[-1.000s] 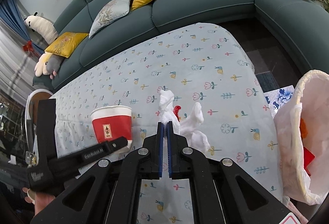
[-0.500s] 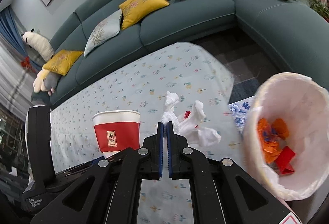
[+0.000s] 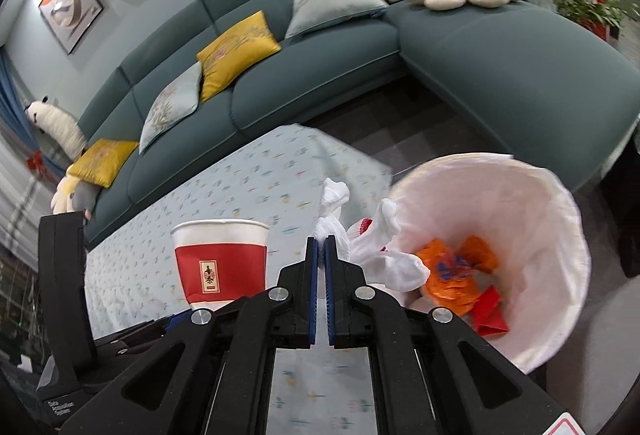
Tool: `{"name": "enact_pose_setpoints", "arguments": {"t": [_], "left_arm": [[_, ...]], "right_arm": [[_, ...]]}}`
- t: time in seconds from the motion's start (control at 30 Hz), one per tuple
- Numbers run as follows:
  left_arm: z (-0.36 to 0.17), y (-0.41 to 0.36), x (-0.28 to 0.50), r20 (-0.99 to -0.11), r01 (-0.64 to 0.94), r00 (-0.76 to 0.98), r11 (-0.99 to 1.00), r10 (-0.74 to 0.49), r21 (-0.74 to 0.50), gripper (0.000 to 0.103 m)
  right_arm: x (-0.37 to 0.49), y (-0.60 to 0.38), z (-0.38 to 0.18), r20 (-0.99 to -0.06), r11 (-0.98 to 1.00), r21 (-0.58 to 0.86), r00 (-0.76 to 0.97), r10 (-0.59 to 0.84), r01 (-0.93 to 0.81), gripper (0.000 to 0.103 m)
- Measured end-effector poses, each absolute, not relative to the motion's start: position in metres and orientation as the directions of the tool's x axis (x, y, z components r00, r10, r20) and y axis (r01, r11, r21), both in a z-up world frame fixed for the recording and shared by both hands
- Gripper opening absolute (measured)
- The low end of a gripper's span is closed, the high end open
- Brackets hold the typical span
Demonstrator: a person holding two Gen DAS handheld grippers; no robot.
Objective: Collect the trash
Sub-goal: 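Carry the paper cup and white glove over the wastebasket and open both tools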
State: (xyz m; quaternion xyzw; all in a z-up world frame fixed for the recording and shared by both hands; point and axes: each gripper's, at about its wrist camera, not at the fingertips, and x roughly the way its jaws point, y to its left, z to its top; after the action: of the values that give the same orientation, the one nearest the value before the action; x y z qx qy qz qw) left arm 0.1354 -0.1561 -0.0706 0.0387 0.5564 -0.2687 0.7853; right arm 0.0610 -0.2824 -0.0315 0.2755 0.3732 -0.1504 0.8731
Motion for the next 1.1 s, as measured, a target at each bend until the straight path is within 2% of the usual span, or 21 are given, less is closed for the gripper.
{"name": "enact_pose_setpoints", "arguments": {"t": [0.47,0.93,1.1], "left_arm": [[-0.066,-0.233,0.091,-0.897,0.611,0.202,0.767,-0.392,-0.197,0.043],[-0.073,-0.266,0.077,-0.904,0.652,0.191,0.738,-0.383,-0.175,0.043],[-0.074,-0.271,0.075,-0.905,0.654,0.201,0.739,-0.375,-0.160,0.051]], "right_arm": [[0.003,-0.342,-0.033,-0.730,0.742,0.368,0.668,-0.143,0.561,0.004],[-0.018,-0.370,-0.041,-0.727,0.709,0.382,0.666,-0.164,0.592,0.004],[-0.017,-0.374,-0.044,-0.729,0.704,0.384,0.665,-0.165,0.597,0.004]]}}
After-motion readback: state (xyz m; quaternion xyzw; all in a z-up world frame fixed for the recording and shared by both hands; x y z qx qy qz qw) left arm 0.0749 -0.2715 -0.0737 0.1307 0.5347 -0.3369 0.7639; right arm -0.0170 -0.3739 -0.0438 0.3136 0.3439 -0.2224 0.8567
